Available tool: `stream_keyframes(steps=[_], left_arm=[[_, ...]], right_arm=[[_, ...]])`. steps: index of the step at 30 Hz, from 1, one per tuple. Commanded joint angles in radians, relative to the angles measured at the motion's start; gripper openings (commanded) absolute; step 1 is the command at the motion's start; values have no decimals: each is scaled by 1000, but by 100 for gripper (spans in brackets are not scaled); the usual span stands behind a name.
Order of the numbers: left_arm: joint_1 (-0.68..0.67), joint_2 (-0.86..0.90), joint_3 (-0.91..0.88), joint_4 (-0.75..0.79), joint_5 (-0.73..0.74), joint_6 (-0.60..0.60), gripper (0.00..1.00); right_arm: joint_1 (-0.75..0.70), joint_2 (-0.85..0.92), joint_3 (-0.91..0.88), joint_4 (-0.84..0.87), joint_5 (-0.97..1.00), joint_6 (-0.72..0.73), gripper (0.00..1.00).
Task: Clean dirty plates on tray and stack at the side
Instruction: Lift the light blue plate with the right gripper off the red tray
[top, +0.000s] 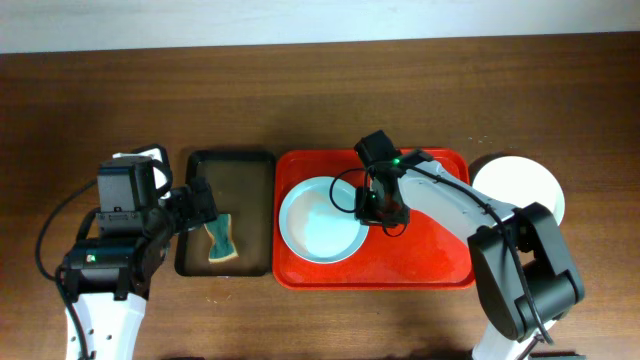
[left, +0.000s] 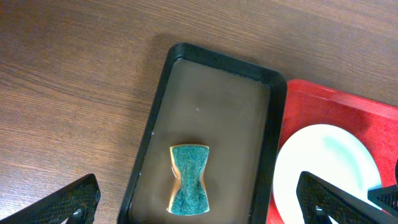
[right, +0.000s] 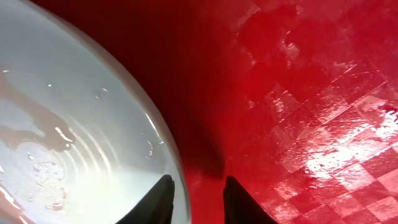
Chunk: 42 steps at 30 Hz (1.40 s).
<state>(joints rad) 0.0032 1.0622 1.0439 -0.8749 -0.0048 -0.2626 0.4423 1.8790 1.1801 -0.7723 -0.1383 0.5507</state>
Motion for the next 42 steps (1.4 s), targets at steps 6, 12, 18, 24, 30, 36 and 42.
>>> stream_keyframes(steps=[6,12,18,24,30,36,42], left_arm=[[5,-8,16,-2,-11,-10,99],[5,-8,16,-2,-11,-10,99],[4,-8,16,-2,-11,-10,99],[5,-8,16,-1,-11,-10,99],[4,-8,16,-1,-11,-10,99],[5,-8,16,-1,-11,-10,99],[5,-8,16,-1,-11,-10,99]], right_arm=[[-24,-23,49,-38,7,4,4],[-61,-124,158,-118,-45,-23,4],[7,-130,247,-124,3,28,4],[148,-116,286,-12,163,99,4],[298,-61,286,153,302,117,4],[431,-19,286,263,534,39,4],[462,-20,321,384,701,-322,4]])
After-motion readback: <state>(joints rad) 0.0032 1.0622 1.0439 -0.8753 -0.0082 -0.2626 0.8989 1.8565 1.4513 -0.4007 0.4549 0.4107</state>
